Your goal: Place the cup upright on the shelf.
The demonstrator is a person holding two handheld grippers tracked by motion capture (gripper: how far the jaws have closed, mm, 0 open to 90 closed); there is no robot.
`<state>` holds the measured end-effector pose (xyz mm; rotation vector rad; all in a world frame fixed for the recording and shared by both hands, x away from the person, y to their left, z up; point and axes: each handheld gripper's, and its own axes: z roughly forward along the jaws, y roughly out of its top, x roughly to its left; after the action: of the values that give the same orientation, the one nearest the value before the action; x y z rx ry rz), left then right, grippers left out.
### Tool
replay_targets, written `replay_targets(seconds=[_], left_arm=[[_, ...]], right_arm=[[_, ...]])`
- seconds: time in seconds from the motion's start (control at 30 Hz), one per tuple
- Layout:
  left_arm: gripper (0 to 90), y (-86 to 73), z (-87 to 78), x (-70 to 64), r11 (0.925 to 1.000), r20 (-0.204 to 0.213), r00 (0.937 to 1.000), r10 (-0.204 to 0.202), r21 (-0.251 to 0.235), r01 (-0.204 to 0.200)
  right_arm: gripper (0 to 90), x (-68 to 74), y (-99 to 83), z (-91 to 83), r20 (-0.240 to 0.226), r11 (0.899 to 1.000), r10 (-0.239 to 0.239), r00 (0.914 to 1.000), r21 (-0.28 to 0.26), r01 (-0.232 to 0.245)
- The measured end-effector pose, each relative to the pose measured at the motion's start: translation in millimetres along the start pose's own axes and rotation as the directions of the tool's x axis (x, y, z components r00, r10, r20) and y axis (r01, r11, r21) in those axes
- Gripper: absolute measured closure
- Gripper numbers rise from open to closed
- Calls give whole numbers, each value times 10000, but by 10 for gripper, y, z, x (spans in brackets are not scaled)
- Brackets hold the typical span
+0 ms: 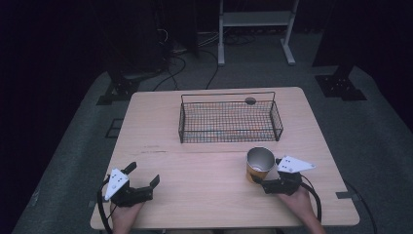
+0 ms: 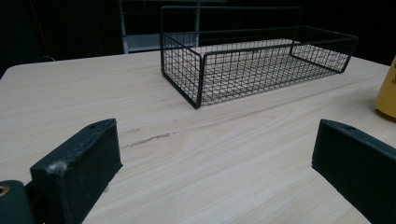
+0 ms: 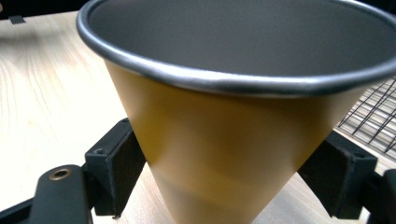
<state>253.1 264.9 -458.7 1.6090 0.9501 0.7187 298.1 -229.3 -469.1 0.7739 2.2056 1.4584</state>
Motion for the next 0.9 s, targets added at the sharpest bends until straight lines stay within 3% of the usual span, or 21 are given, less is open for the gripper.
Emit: replay_targets(seconds=[0.43, 0.9], left_arm=[[1, 0, -10, 8, 10000, -35, 10000, 2, -16, -2], [1, 1, -12, 7, 10000, -49, 10000, 3, -47, -3]], right_arm=[[190, 20, 197, -45, -329, 9999, -162, 9993, -30, 161], [190, -108, 504, -104, -652, 9994, -166, 9977, -305, 147]])
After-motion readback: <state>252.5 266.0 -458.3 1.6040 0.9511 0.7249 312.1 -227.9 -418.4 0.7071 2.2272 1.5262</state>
